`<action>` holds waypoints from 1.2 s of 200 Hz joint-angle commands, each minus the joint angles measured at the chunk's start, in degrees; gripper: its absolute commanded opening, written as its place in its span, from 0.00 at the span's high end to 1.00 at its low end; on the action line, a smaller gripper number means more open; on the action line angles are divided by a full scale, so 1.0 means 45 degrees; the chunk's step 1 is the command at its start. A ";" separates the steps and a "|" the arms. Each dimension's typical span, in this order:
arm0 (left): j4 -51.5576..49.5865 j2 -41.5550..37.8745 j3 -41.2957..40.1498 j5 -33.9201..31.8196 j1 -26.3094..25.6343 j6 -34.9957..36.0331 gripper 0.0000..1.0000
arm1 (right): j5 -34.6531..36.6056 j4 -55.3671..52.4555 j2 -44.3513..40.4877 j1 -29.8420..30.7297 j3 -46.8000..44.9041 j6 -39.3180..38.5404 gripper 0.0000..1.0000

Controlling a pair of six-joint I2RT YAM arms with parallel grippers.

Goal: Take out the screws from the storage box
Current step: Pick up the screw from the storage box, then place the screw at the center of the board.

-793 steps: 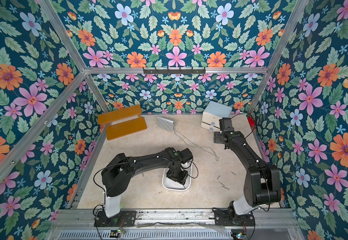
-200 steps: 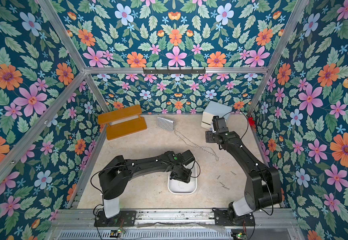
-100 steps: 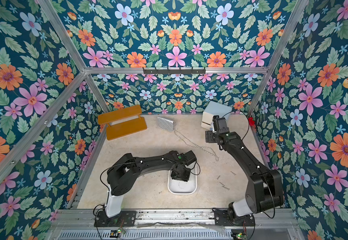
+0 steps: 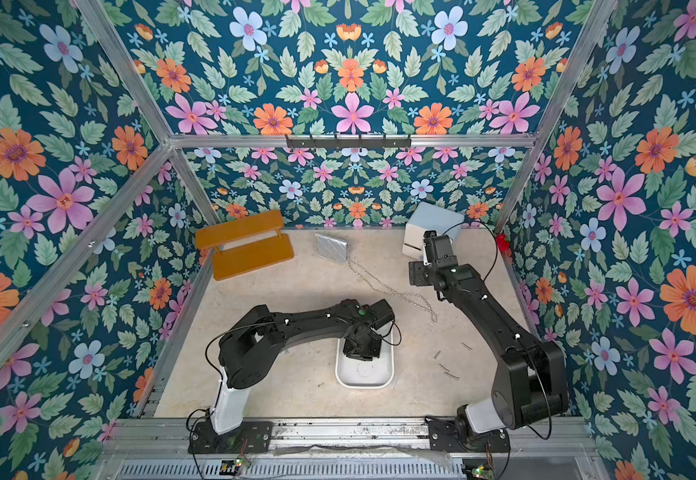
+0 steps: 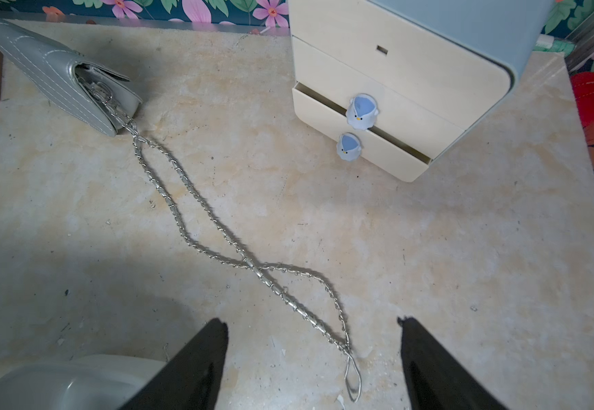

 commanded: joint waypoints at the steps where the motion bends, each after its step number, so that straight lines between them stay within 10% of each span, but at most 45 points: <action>1: 0.0261 0.0528 -0.0350 -0.0184 0.0091 -0.0094 0.91 | -0.0090 0.0018 -0.0109 0.0029 0.0048 0.0007 0.20; 121: -0.1675 -0.2846 0.3572 -0.4764 0.0464 0.2414 1.00 | -0.0214 0.0674 -0.0284 0.0087 0.0057 0.0170 0.21; 195: 0.2875 -0.9752 -0.7432 -0.5256 0.1411 -0.0523 1.00 | 0.0071 0.5308 -0.3286 0.0000 -0.4685 0.0502 0.05; 240: 0.5004 -1.0087 -1.0266 -0.4400 0.2776 0.0117 1.00 | 0.1439 0.7134 -0.4616 -0.0212 -0.7216 0.0547 0.00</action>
